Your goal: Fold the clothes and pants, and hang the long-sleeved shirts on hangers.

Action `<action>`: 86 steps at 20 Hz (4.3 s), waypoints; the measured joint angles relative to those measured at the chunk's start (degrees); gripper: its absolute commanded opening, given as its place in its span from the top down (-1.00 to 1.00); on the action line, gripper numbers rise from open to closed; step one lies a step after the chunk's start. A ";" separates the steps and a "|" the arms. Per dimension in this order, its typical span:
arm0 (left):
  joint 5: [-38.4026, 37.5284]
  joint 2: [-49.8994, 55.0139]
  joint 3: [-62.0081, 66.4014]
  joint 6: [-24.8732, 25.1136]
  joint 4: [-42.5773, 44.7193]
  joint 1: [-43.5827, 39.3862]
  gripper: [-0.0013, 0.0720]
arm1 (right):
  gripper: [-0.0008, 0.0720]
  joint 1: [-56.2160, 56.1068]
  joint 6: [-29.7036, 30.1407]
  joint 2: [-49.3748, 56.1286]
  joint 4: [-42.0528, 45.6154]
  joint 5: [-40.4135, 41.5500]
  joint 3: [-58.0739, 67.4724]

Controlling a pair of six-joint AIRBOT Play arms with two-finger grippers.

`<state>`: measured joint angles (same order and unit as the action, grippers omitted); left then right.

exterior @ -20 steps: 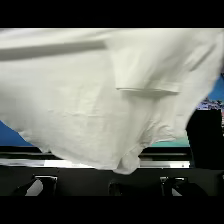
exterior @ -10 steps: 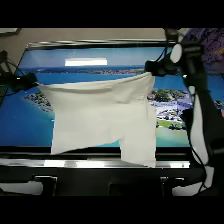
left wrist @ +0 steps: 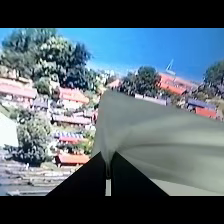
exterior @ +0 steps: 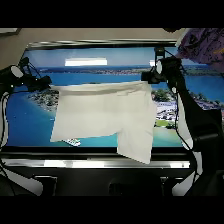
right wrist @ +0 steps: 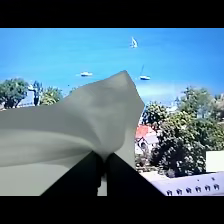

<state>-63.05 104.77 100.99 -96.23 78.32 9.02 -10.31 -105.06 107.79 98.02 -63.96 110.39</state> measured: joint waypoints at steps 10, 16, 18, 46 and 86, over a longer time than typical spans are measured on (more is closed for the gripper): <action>-15.15 4.66 -0.17 -0.39 -0.13 -1.60 0.93 | 0.90 0.00 0.48 2.97 0.13 -13.03 0.00; -16.55 7.52 -0.28 -0.46 -2.67 -3.19 0.93 | 0.89 0.02 0.87 5.75 -1.40 -14.82 0.00; -16.90 7.85 -0.28 -0.68 -2.86 -3.23 0.72 | 0.59 0.02 0.90 6.62 -2.05 -15.28 0.00; -19.37 -26.75 -29.73 0.66 2.49 14.69 -0.84 | -0.45 29.59 38.40 -37.62 -48.96 -8.44 -80.24; -13.42 -22.60 -55.12 21.24 -23.89 20.74 -0.80 | 0.89 29.66 42.12 -37.86 -61.92 -4.55 -86.51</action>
<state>-76.47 82.17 45.87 -74.98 54.43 29.76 19.35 -62.94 69.93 36.10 -68.51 23.88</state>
